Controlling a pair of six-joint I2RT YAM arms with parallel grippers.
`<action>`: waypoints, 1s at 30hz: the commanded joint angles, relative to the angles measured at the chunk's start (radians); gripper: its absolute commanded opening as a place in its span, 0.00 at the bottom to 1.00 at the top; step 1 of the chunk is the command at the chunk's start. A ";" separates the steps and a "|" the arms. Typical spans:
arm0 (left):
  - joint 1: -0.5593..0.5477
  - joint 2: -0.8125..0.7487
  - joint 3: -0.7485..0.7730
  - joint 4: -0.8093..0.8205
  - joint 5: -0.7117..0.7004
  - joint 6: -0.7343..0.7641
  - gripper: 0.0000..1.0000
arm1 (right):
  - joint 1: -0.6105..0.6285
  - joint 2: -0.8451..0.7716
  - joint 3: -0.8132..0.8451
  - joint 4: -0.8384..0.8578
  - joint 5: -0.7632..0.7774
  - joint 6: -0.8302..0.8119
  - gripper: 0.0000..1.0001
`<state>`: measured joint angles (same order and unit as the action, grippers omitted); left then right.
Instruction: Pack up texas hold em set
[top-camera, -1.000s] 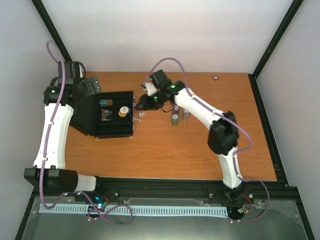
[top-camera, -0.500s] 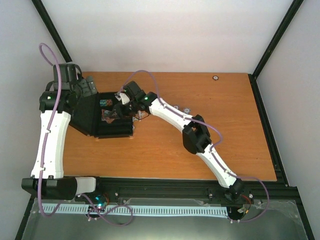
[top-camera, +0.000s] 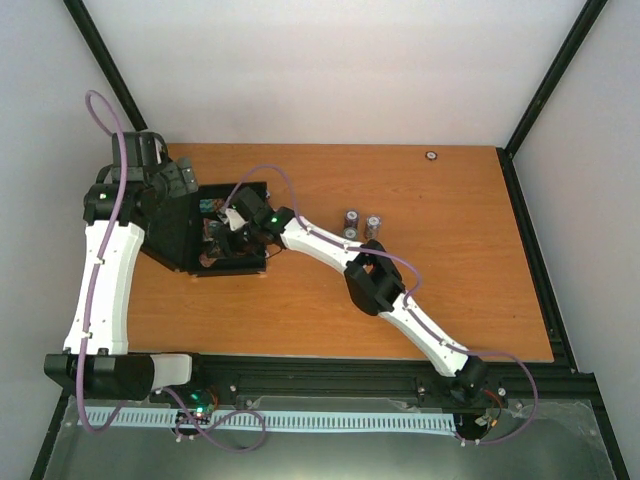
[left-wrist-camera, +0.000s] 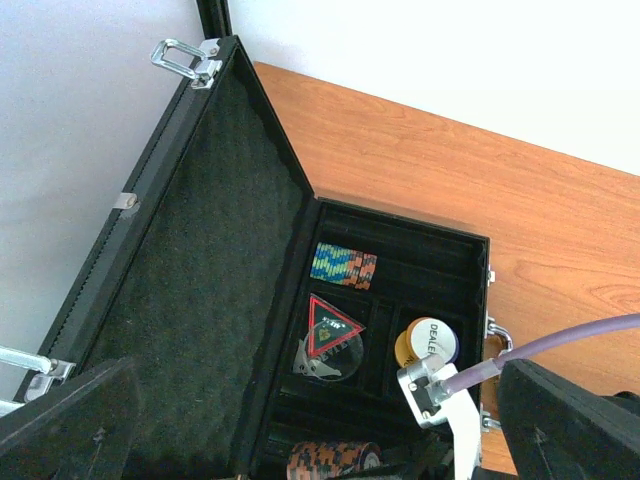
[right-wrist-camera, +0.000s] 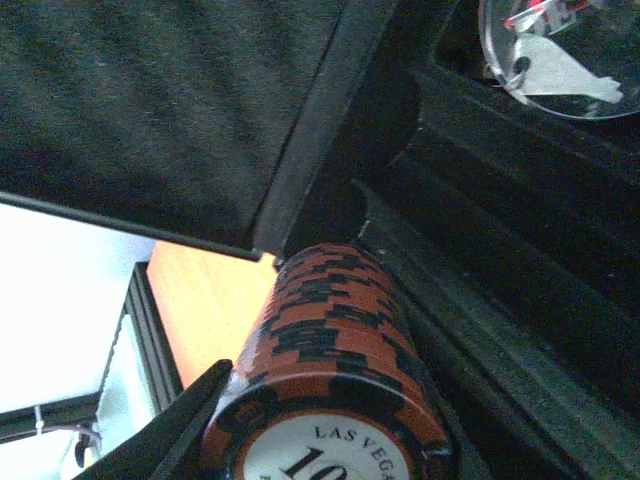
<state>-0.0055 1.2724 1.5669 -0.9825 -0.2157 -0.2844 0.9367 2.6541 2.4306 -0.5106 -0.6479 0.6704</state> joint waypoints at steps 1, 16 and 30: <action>0.005 -0.015 0.002 0.024 0.027 -0.015 1.00 | 0.018 0.006 0.055 0.107 0.030 -0.001 0.03; 0.004 0.002 -0.013 0.032 0.053 -0.021 1.00 | 0.022 0.030 0.074 0.046 0.013 -0.060 0.53; 0.004 0.031 0.002 0.042 0.077 -0.025 1.00 | 0.019 -0.076 0.068 -0.191 0.192 -0.259 0.71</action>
<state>-0.0055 1.2961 1.5471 -0.9642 -0.1528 -0.2935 0.9451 2.6839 2.4622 -0.6128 -0.5491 0.4957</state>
